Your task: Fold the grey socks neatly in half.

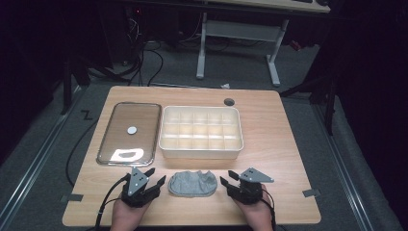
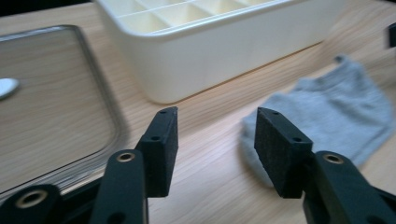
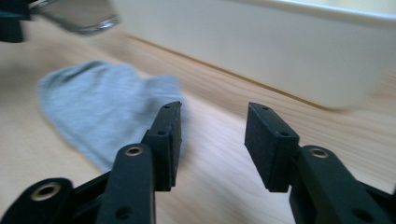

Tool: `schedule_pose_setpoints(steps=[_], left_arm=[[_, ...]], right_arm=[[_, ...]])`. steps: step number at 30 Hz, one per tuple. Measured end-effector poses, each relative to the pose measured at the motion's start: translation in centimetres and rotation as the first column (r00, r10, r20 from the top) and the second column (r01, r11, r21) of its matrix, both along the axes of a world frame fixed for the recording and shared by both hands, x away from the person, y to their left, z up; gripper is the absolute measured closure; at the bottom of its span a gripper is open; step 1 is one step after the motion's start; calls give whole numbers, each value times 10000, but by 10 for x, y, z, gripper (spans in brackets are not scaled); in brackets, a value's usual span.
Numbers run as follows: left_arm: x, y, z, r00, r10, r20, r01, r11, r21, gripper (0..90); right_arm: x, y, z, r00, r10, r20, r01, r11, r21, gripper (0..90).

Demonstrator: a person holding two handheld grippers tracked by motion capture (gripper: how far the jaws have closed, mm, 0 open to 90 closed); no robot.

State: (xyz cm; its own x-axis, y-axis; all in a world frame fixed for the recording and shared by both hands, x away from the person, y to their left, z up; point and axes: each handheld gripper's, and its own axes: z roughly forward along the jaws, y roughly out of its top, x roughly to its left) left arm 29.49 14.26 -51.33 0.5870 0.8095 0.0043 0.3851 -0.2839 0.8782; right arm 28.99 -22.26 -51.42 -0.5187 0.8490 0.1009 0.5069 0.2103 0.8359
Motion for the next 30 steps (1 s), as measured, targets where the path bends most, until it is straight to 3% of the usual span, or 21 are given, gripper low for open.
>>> schedule_pose_setpoints(steps=[3, 7, 10, 11, 12, 19, 23, 30], left_arm=[[5, -1, -7, 9983, -124, -563, 127, 9999, 56, 448], [7, -7, -9, 9965, -339, -758, 366, 9987, 345, 434], [7, -7, -9, 9958, -448, -804, 468, 9986, 238, 431], [7, -7, -8, 9956, -432, -836, 441, 9990, 100, 431], [8, -5, -8, 9932, -564, -1020, 537, 9981, -292, 424], [8, 0, -8, 9919, -592, -1125, 543, 9975, -457, 421], [7, 0, -9, 9906, -736, -1156, 695, 9968, -392, 412], [5, -2, -10, 9909, -744, -1125, 713, 9970, -318, 437]], right_arm=[[-1, -9, -4, 9991, -388, -156, 387, 9992, -88, 517], [-5, -14, -6, 9985, -538, -141, 536, 9984, -179, 501], [-6, -15, -6, 9980, -609, -162, 605, 9980, -194, 487], [-6, -16, -7, 9981, -586, -168, 583, 9981, -187, 484], [-6, -17, -8, 9981, -581, -197, 576, 9981, -209, 476], [-3, -17, -10, 9995, -326, -31, 324, 9987, -402, 477], [-3, -11, -11, 9993, -196, 329, 209, 9989, -418, 425], [-1, -5, -10, 9991, -70, 406, 89, 9989, -458, 386]])
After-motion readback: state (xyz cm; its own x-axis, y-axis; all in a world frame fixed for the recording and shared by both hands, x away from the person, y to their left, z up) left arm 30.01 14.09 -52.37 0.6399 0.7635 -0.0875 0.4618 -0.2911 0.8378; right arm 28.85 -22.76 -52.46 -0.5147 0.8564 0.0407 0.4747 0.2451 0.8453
